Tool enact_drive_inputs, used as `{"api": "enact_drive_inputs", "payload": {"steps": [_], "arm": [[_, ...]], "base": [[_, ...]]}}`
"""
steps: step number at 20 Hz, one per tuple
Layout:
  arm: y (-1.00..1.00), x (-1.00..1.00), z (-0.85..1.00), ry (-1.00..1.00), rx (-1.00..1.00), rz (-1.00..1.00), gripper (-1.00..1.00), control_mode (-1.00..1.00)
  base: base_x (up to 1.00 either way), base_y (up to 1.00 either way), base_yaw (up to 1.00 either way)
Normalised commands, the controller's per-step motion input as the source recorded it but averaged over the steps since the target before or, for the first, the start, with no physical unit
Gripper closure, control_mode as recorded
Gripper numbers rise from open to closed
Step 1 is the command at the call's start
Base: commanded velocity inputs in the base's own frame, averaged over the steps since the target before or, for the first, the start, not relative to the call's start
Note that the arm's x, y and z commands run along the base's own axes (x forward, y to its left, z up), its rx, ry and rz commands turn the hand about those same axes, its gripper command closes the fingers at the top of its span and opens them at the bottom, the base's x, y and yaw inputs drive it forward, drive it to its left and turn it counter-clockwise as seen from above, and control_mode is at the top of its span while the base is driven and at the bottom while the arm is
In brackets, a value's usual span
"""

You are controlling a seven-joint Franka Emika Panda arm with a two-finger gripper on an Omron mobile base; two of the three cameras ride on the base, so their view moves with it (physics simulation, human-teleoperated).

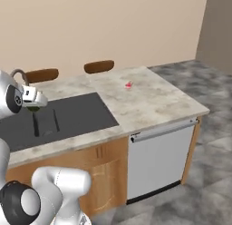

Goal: Turn on the sink faucet. Then move the lime from the counter to the sink. Turn off the sink. Move the vegetable from the sink to the pot next to the stove. Finally move the pot to the rear right burner.

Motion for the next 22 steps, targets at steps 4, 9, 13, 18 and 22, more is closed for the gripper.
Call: {"api": "enact_drive_inputs", "payload": {"steps": [4, 9, 13, 18, 22], "arm": [[0.0, 0.0, 0.0, 0.0, 0.0, 0.0, 1.0, 1.0], [0.0, 0.0, 0.0, 0.0, 0.0, 0.0, 1.0, 1.0], [0.0, 0.0, 0.0, 0.0, 0.0, 0.0, 1.0, 1.0], [0.0, 0.0, 0.0, 0.0, 0.0, 0.0, 1.0, 1.0], [0.0, 0.0, 0.0, 0.0, 0.0, 0.0, 1.0, 1.0]], "base": [[0.08, 0.0, -0.48], [0.18, 0.0, -0.48], [0.38, 0.0, -0.47], [0.48, 0.0, -0.46], [0.49, 0.0, -0.45]]}}
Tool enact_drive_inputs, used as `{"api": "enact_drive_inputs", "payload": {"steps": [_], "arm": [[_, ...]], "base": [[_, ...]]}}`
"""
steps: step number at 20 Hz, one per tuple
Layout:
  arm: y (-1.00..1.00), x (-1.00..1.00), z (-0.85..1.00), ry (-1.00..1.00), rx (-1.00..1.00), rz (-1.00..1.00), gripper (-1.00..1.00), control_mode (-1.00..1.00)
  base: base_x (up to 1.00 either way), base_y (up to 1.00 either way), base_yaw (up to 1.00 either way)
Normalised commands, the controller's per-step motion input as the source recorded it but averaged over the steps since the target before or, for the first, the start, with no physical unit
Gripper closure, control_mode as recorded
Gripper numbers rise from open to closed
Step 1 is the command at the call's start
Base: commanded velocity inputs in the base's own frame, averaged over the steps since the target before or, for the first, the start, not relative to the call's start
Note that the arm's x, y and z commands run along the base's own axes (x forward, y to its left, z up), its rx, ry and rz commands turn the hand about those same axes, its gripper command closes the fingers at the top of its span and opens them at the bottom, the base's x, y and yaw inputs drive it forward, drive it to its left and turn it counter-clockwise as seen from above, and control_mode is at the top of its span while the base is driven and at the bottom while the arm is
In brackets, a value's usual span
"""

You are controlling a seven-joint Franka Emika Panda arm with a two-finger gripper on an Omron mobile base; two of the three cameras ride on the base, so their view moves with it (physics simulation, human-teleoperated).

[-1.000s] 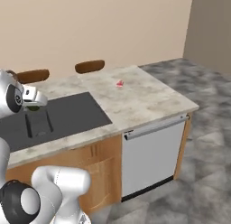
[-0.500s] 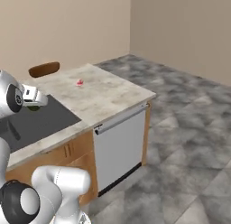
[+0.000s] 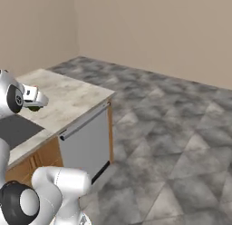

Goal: Turn on the sink faucet. Then move the lime from the counter to the sink. Turn off the sink. Move the vegetable from the sink to the pot next to the stove. Finally move the pot to the rear right burner.

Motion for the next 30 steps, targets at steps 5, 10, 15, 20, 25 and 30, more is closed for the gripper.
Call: {"api": "enact_drive_inputs", "payload": {"steps": [5, 10, 15, 20, 25, 30], "arm": [[0.0, 0.0, 0.0, 0.0, 0.0, 0.0, 1.0, 1.0], [0.0, 0.0, 0.0, 0.0, 0.0, 0.0, 1.0, 1.0], [0.0, 0.0, 0.0, 0.0, 0.0, 0.0, 1.0, 1.0], [0.0, 0.0, 0.0, 0.0, 0.0, 0.0, 1.0, 1.0], [0.0, 0.0, 0.0, 0.0, 0.0, 0.0, 1.0, 1.0], [0.0, 0.0, 0.0, 0.0, 0.0, 0.0, 1.0, 1.0]], "base": [[0.5, 0.0, -0.45], [0.54, 0.0, -0.44], [0.53, 0.0, -0.43], [0.5, 0.0, -0.43], [0.5, 0.0, -0.43], [0.53, 0.0, -0.42]]}}
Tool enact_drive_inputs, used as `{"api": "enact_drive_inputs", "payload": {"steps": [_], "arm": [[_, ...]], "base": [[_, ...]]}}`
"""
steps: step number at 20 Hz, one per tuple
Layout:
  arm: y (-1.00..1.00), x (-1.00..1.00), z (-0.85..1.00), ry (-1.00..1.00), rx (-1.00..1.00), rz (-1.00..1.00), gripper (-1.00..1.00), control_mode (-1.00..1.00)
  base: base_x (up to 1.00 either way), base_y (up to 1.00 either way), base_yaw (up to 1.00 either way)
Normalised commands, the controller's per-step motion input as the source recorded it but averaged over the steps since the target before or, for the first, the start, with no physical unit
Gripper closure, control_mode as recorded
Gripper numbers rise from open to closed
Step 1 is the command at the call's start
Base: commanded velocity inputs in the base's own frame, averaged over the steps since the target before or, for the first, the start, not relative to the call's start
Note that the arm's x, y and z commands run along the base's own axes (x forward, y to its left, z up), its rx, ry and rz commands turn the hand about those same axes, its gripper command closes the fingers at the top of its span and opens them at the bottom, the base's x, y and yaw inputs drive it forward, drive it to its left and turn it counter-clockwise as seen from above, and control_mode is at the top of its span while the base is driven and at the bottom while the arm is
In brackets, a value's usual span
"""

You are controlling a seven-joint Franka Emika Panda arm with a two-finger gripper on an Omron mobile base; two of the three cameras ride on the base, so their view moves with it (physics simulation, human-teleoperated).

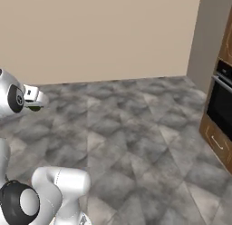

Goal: Turn on the sink faucet. Then move the lime from the counter to the sink. Turn off the sink. Move the vegetable from the sink to the pot next to the stove. Finally move the pot to the rear right burner.

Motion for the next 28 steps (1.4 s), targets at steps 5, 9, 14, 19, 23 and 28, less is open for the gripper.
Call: {"api": "enact_drive_inputs", "payload": {"steps": [5, 9, 14, 19, 23, 28], "arm": [[0.0, 0.0, 0.0, 0.0, 0.0, 0.0, 1.0, 1.0], [0.0, 0.0, 0.0, 0.0, 0.0, 0.0, 1.0, 1.0], [0.0, 0.0, 0.0, 0.0, 0.0, 0.0, 1.0, 1.0], [0.0, 0.0, 0.0, 0.0, 0.0, 0.0, 1.0, 1.0], [0.0, 0.0, 0.0, 0.0, 0.0, 0.0, 1.0, 1.0], [0.0, 0.0, 0.0, 0.0, 0.0, 0.0, 1.0, 1.0]], "base": [[0.42, -0.18, -0.39], [0.25, -0.53, -0.31], [0.22, -0.6, -0.29], [0.2, -0.6, -0.29], [0.17, -0.46, -0.34], [0.13, -0.43, -0.38]]}}
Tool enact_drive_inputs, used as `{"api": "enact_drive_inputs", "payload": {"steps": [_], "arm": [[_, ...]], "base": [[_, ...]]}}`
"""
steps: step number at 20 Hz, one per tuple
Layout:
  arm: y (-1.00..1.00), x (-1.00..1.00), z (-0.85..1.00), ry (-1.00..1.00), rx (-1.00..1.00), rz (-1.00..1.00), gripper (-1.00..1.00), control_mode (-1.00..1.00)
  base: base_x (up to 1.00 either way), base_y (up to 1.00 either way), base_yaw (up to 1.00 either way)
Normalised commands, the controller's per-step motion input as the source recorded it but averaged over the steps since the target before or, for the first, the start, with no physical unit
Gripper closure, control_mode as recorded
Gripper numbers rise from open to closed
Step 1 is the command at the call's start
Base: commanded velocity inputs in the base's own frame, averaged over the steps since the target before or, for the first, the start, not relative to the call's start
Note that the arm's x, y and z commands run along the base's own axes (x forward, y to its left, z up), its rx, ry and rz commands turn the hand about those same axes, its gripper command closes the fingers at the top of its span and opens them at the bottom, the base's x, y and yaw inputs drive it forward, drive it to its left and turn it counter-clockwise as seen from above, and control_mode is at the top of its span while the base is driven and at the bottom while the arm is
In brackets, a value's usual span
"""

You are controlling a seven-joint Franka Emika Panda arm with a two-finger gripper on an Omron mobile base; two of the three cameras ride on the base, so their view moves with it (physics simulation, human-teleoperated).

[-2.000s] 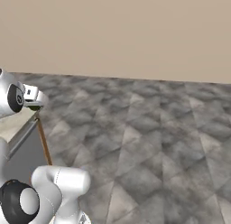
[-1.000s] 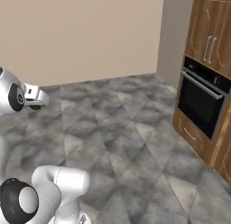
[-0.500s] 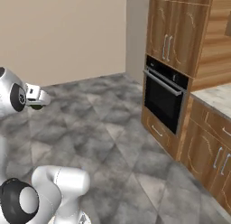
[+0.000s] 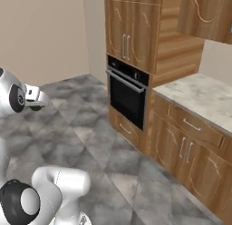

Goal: Turn on the sink faucet. Then move the lime from the counter to the sink. Turn off the sink. Move the vegetable from the sink to the pot next to the stove. Finally move the pot to the rear right burner.

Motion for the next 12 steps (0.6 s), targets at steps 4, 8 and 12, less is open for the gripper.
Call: {"api": "enact_drive_inputs", "payload": {"steps": [4, 8, 12], "arm": [[0.0, 0.0, 0.0, 0.0, 0.0, 0.0, 1.0, 1.0], [0.0, 0.0, 0.0, 0.0, 0.0, 0.0, 1.0, 1.0], [0.0, 0.0, 0.0, 0.0, 0.0, 0.0, 1.0, 1.0]], "base": [[0.12, -0.47, -0.37], [0.18, -0.49, -0.36], [0.27, -0.45, -0.36]]}}
